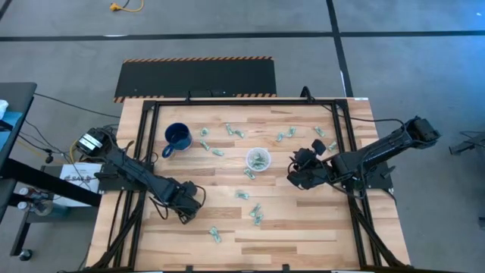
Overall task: Pick and place items into bin
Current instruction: Put the gray stevia packet into the transparent bin
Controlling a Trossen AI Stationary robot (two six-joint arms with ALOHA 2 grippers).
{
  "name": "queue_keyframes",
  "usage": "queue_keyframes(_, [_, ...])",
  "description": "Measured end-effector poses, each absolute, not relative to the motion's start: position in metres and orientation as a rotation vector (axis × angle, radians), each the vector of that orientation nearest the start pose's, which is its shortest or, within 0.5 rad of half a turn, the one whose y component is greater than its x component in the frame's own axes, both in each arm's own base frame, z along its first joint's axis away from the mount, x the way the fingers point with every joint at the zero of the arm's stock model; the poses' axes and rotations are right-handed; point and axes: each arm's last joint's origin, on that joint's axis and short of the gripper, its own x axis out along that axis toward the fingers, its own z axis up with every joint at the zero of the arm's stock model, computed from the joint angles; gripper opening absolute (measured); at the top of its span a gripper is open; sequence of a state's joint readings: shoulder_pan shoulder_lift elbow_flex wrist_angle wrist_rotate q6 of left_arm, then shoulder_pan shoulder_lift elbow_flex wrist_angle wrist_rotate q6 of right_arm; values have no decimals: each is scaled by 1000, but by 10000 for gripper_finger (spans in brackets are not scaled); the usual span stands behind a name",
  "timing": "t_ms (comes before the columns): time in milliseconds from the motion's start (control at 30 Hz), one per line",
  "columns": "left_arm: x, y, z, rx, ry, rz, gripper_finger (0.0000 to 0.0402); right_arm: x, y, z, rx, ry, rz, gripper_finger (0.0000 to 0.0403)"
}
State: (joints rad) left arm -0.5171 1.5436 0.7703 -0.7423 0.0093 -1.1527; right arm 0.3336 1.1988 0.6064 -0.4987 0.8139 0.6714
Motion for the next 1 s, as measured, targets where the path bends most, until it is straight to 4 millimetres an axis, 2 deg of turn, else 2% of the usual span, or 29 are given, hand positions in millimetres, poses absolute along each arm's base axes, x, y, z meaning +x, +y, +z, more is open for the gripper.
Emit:
queue_keyframes(167, [225,-117,163,-405,1329,410,6,199,47,186,11,705,-688,102])
queue_keyframes(300, [256,-101,190,-227,1102,447,2,201,47,187,22,690,-683,102])
queue_keyframes(433, [288,-79,213,-100,919,400,2,201,48,187,7,695,-667,102])
queue_keyframes(600, [322,-39,233,-91,730,191,1,204,51,187,-116,771,-513,102])
queue_keyframes(700, [332,-13,241,-66,637,100,1,206,53,188,-120,783,-438,102])
queue_keyframes(867, [337,25,250,-11,528,69,0,211,55,191,-121,742,-391,102])
queue_keyframes(1000, [346,47,244,-26,471,35,0,215,56,194,-132,706,-372,102])
